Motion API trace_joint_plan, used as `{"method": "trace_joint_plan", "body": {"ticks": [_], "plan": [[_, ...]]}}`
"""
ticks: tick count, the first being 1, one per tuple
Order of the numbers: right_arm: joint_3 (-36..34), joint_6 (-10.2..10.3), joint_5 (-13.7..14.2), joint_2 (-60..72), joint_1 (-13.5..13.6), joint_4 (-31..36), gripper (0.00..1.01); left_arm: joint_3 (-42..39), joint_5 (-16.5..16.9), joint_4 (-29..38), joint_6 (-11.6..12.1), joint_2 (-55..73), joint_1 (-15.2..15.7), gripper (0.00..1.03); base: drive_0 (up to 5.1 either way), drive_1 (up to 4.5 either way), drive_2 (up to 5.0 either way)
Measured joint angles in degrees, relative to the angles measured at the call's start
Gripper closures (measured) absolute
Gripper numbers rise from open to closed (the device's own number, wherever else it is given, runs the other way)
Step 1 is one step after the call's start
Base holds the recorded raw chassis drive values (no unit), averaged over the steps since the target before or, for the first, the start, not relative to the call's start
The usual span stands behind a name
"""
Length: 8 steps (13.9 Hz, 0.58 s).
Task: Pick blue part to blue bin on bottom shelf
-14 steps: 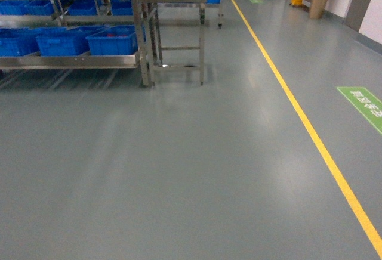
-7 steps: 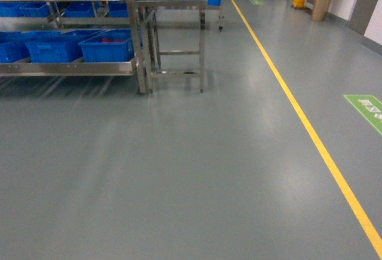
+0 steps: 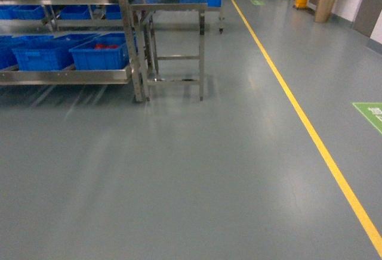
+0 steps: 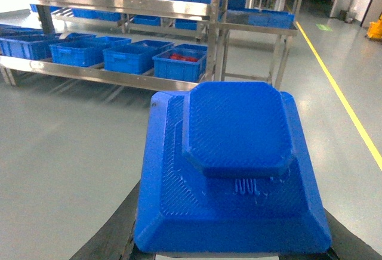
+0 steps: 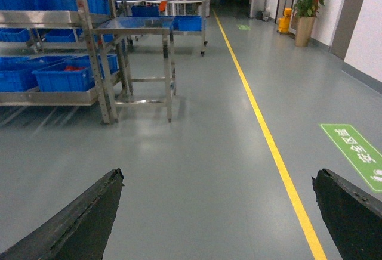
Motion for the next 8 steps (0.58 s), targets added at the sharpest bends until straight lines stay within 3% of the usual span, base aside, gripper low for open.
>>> {"method": "trace_joint_plan", "body": {"ticks": [8], "plan": [[0.0,0.0,0.0,0.0,0.0,0.0,0.03,0.0,0.0,0.1,0.0,-0.1,0.0,0.6,0.0,4.21,-4.1]]}}
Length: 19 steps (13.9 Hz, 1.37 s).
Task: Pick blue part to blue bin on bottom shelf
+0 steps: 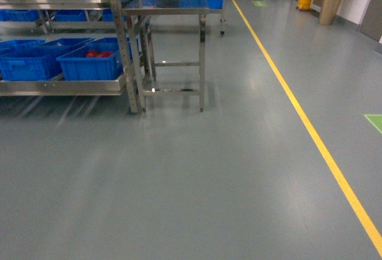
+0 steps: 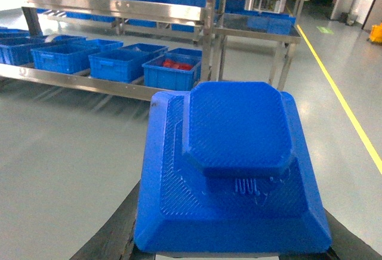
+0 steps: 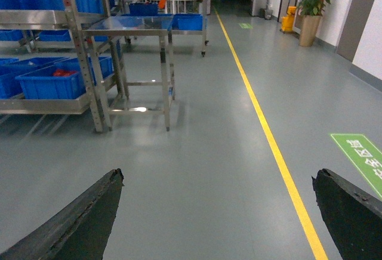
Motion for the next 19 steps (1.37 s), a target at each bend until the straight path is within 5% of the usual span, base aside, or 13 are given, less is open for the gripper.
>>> {"method": "trace_joint_plan", "body": {"ticks": [19], "plan": [[0.0,0.0,0.0,0.0,0.0,0.3,0.03,0.0,-0.1,-0.1,0.0,0.0,0.0,0.6,0.0,4.17,-4.2]]}}
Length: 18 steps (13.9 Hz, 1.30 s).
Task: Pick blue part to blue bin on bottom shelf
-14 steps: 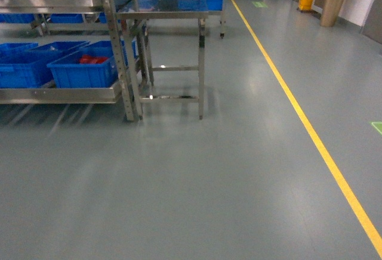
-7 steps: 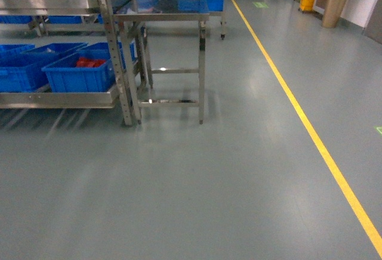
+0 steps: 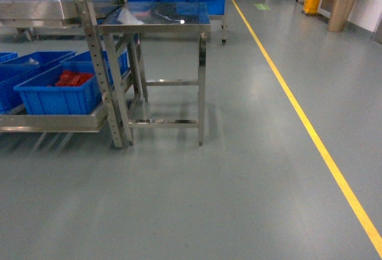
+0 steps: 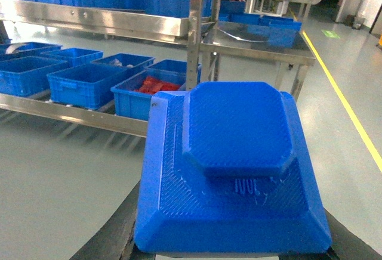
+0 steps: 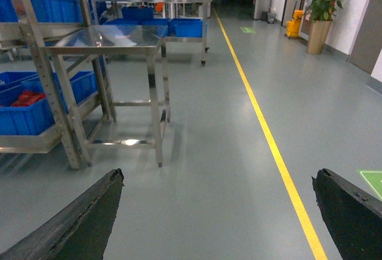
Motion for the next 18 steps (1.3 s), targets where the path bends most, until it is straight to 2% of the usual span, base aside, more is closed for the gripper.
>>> {"method": "trace_joint_plan", "body": {"ticks": [18], "plan": [[0.0,0.0,0.0,0.0,0.0,-0.3,0.03,0.0,0.0,0.1,0.0,-0.1,0.0,0.6,0.0,4.21,-4.1]]}}
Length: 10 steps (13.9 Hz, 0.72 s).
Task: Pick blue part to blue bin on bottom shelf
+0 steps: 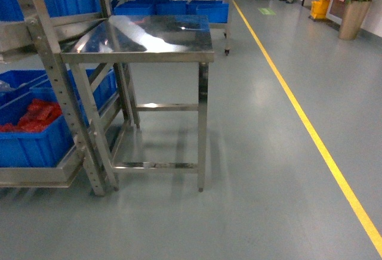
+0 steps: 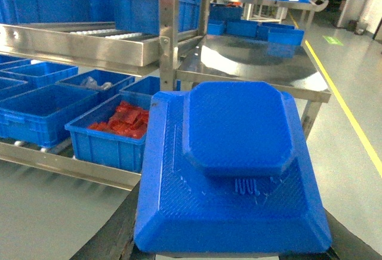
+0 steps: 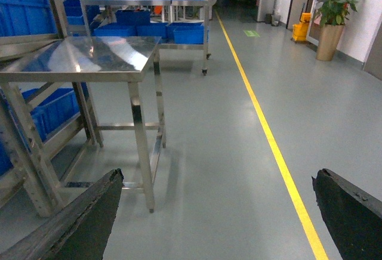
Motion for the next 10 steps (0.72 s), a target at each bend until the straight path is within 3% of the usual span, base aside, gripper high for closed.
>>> {"method": "trace_joint_plan", "body": {"ticks": [10], "plan": [[0.0,0.0,0.0,0.0,0.0,0.3,0.03,0.0,0.0,-0.2,0.0,0.0,0.0,0.6,0.0,4.14,-4.2]]}}
